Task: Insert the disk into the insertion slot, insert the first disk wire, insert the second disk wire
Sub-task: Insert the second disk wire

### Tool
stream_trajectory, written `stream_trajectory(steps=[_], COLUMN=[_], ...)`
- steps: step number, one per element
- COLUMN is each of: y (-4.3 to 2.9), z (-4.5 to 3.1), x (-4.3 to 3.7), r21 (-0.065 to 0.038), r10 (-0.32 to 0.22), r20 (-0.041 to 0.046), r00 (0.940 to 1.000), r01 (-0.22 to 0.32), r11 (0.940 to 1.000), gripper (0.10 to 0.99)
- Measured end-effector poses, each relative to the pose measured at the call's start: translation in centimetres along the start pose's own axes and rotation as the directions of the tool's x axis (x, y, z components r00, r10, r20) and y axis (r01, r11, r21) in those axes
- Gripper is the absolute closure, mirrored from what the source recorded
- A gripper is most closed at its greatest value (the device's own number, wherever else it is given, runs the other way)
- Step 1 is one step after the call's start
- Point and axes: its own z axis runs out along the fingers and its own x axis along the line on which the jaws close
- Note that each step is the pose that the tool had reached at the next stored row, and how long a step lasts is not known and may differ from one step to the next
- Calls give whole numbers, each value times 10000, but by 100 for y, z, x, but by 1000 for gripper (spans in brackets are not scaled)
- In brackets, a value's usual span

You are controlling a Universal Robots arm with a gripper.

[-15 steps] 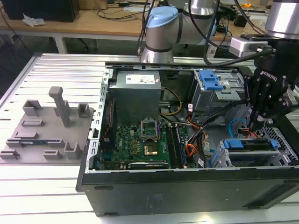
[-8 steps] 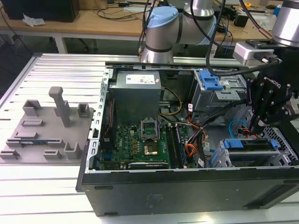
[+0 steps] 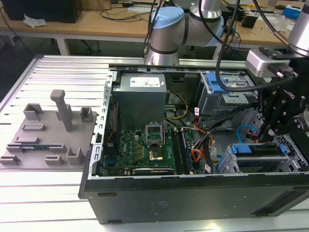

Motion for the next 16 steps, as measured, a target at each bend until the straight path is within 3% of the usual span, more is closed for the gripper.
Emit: stream_trajectory(steps=[16], y=[1], z=[24], x=[22], r21=[-20], r10=[223], r20=[25], r00=[9997], r01=[-223], r11=[9997], gripper=[925])
